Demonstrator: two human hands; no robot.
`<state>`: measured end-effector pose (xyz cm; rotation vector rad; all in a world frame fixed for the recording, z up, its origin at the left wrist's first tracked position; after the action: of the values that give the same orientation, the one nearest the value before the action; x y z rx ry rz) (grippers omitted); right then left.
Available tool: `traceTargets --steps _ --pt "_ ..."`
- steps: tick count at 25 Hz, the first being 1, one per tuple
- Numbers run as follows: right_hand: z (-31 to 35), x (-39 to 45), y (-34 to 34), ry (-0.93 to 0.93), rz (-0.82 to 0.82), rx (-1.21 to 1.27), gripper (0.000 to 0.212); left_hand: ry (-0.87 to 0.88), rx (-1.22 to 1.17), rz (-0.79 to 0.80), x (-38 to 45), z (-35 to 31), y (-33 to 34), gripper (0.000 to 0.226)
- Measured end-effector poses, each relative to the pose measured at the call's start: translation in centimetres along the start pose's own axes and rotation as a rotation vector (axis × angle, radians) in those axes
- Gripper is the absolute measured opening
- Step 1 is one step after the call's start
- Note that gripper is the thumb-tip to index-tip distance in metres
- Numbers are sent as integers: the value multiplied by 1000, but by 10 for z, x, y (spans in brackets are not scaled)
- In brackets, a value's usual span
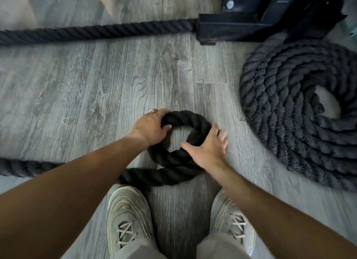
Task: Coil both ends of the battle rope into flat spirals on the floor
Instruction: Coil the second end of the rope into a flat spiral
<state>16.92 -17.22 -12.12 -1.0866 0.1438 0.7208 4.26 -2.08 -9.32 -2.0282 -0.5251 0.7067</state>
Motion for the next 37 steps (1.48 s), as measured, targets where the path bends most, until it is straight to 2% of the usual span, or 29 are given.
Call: traceTargets --steps 3,5,7,8,10,11,13,16,18,20,22,25,27,29,31,33,35,37 --pt "22 36 -23 -129 241 -145 128 -158 -173 -155 -21 8 5 57" --pt "40 46 -35 -263 288 -190 128 -276 -243 -205 -36 14 10 58" --pt "48 36 -31 -319 177 -152 123 -329 -275 -237 -45 17 13 64" --pt "42 24 -22 -255 66 -118 123 -337 -284 -239 -49 17 15 68" --pt "18 -8 -3 22 -127 -111 131 -329 -267 -222 -52 14 17 71" --pt "8 -20 4 117 -161 -131 137 -312 -248 -214 -51 13 17 70" --pt "-4 -27 8 131 -172 -132 137 -280 -244 -204 -48 10 18 67" --pt "-5 -22 3 27 -171 -67 126 -273 -250 -176 -49 11 21 68" --pt "-1 -20 5 -89 -150 -99 122 -241 -128 -110 -47 12 21 86" --pt "11 -12 6 -268 -49 -182 119 -114 95 -39 -38 11 15 115" --pt "32 6 0 -441 83 -299 118 84 199 27 -24 7 5 127" --pt "63 30 -11 -624 258 -464 119 208 255 96 -8 2 4 107" --pt "64 28 -12 -654 250 -502 116 183 347 58 -3 2 7 89" --pt "47 13 -8 -528 94 -439 119 144 392 42 -1 1 9 84" --pt "12 -13 -3 -149 -54 -295 132 123 430 40 -1 1 10 83" --pt "-15 -37 5 160 -36 -92 132 103 433 36 -4 -2 11 82" --pt "-21 -40 10 180 -17 8 119 98 413 36 -5 -4 13 82" --pt "-11 -23 6 55 19 -5 108 61 402 41 -4 -3 11 82"
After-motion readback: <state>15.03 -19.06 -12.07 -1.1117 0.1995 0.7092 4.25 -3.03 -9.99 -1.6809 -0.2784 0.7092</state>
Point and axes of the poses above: each hand's wrist, its own x-axis towards the middle knuckle, its own y-axis out of the palm, z = x × y, the point moved 4 cm from there along x, towards the middle knuckle, and after that the axes turned 9 degrees about y, right-handed, at the moved point
